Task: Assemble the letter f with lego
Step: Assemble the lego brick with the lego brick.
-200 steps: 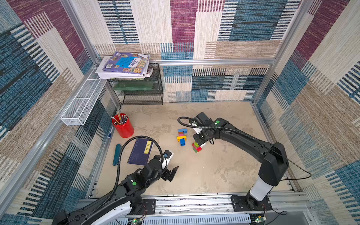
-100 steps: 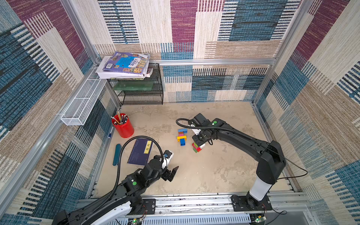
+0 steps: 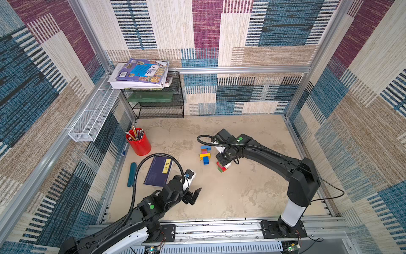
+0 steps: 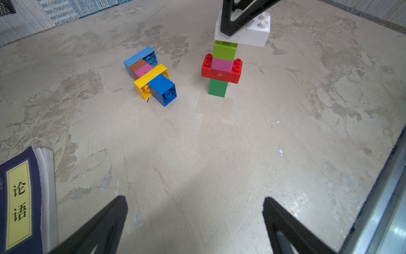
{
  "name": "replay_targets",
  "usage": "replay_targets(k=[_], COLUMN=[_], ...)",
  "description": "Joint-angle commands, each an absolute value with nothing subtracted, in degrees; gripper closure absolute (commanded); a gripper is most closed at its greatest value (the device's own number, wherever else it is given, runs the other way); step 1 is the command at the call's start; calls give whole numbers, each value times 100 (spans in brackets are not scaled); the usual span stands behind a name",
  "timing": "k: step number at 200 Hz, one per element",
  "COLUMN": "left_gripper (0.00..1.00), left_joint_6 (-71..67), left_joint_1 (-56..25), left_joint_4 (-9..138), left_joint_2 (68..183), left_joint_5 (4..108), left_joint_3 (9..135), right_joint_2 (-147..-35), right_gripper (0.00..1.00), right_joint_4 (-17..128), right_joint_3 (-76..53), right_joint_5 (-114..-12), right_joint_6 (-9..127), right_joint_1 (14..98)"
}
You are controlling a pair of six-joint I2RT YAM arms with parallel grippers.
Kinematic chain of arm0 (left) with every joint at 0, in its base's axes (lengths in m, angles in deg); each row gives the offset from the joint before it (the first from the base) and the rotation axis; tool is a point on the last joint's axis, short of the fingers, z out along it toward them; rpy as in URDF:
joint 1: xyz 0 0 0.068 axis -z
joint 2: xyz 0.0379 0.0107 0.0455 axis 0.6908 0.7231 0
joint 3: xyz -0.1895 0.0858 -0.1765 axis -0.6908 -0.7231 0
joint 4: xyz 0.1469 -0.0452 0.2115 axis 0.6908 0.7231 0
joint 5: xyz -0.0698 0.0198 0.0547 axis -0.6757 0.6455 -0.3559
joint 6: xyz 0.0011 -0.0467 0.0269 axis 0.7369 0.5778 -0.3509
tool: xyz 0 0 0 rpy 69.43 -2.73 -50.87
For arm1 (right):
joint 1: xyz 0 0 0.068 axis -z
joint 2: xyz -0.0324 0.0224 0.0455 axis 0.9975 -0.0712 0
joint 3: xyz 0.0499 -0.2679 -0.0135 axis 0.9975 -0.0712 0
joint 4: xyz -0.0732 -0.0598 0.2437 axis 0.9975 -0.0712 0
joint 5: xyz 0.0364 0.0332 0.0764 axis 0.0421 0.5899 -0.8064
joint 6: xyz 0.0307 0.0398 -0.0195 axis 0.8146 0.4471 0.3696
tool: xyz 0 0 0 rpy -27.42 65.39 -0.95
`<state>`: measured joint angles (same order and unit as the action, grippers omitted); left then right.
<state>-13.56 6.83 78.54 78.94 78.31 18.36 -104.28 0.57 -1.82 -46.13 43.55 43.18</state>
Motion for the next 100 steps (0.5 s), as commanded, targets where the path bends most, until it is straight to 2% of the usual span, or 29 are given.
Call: replay_targets(k=[1,100], left_gripper=[1,1], left_joint_6=[-1350,-1350], left_joint_1=[693,683], left_joint_4=[7766,7750], left_joint_2=[7888,7889], left_joint_5=[7875,7880], left_joint_3=[1861,1861], right_joint_2=[-10453,-10567], right_gripper=[70,71], right_joint_4=[51,-52], right_joint_3=[-131,-135], right_joint_5=[-4485,-4408], right_joint_6=[4308,4308], right_joint_1=[4311,4259])
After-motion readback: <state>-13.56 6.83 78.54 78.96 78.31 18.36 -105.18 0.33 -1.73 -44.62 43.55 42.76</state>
